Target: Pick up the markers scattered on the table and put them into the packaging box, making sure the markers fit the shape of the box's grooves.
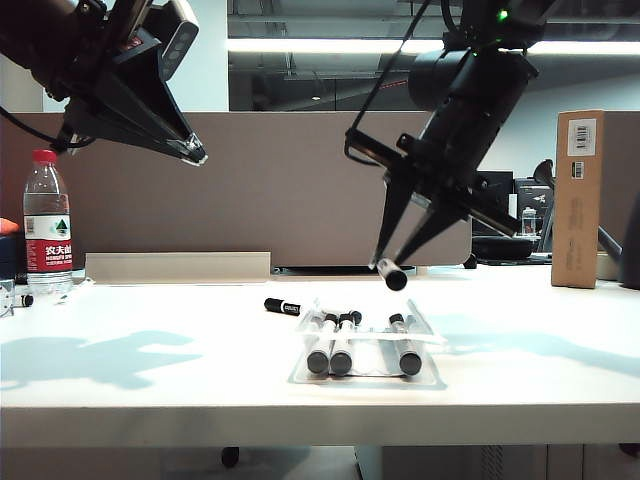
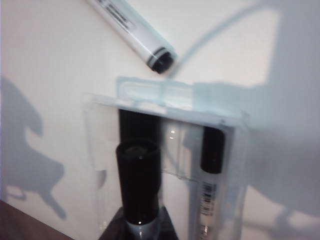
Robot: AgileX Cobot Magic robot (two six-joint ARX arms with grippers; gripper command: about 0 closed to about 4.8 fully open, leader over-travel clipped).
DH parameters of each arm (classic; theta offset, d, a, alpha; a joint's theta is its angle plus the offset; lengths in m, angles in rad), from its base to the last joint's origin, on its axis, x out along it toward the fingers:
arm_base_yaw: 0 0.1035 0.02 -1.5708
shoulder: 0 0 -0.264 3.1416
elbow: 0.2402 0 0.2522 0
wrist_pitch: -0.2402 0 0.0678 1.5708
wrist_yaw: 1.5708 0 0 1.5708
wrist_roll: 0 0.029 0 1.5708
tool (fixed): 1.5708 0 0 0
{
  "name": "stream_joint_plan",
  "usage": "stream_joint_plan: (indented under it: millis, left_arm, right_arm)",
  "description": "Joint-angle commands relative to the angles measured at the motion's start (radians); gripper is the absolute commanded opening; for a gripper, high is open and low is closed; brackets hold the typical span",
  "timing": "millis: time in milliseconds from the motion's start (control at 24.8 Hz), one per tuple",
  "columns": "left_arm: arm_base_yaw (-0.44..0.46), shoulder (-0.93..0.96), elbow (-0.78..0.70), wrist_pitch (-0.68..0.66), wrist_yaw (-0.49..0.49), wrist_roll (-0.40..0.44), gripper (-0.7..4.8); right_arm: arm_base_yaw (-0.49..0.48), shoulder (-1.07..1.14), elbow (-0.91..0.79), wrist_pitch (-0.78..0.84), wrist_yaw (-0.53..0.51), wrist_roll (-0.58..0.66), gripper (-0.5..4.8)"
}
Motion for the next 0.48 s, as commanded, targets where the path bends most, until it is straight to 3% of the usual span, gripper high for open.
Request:
stream_joint_plan:
  millis: [40, 484]
  left_arm:
    - [0.002, -0.003, 0.003, 0.013, 0.006, 0.0, -0.06]
    - [0.002, -0.003, 0.003, 0.013, 0.006, 0.001, -0.06]
  right_arm:
    - [0.004, -0.001, -0.035, 0.011, 0.001, 0.008, -0.06]
    - [0.005, 0.014, -0.059, 0.097, -0.007, 0.077, -0.06]
